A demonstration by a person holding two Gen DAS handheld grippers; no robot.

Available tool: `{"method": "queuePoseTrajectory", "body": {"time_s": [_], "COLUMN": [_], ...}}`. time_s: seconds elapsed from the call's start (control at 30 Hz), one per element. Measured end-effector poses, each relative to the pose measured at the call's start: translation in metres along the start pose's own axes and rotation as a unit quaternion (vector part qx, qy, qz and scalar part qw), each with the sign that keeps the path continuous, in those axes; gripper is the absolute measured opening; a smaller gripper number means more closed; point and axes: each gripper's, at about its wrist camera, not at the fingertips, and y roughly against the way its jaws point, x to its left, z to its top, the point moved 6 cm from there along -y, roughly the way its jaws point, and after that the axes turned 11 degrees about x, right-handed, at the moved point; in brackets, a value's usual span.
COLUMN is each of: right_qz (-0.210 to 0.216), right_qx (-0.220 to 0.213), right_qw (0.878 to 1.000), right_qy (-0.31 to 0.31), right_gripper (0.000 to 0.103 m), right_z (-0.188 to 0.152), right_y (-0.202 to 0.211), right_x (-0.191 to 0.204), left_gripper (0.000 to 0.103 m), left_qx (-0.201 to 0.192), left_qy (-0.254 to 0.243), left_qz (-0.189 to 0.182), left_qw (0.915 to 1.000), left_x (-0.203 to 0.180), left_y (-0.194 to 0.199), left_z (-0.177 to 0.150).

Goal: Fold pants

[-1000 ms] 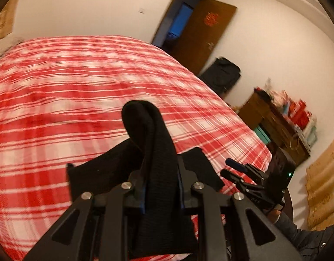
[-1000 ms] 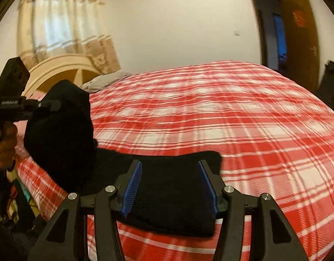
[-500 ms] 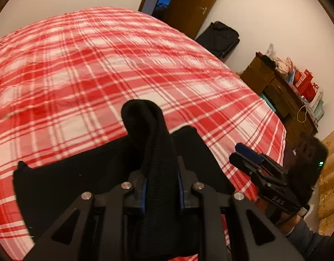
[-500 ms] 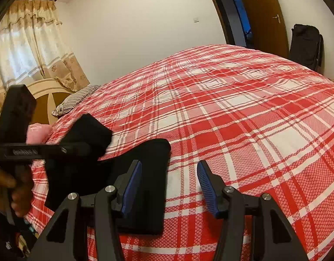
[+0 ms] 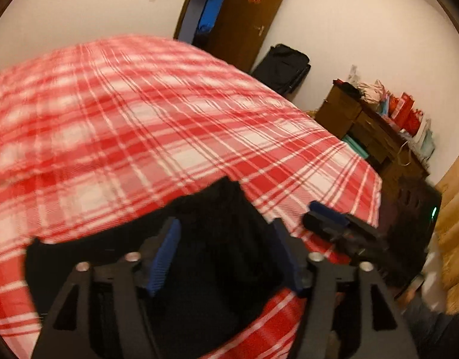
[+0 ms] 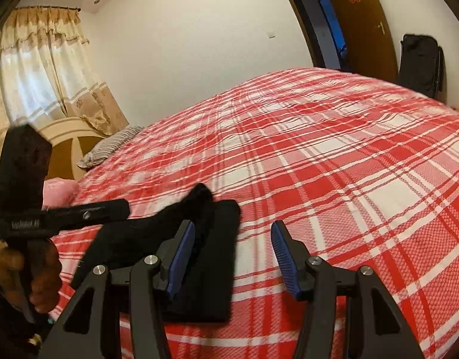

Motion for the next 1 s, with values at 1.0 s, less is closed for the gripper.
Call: {"method": "queuePoseTrajectory", "body": {"time_s": [1.0], "right_qz": [-0.135], "right_qx": [0.158], "right_qw": [0.978], "right_qy": [-0.032], "right_gripper": [0.06], "right_z": [-0.018], "right_y": [-0.04], "right_x": [0.016], "left_gripper": [0.088], "left_qx": [-0.038], "left_qy": [0.141], "left_qz": [0.143], "left_qw": [0.9789], "left_x": [0.148], "left_y": [0.018], "left_z": [-0.077]}}
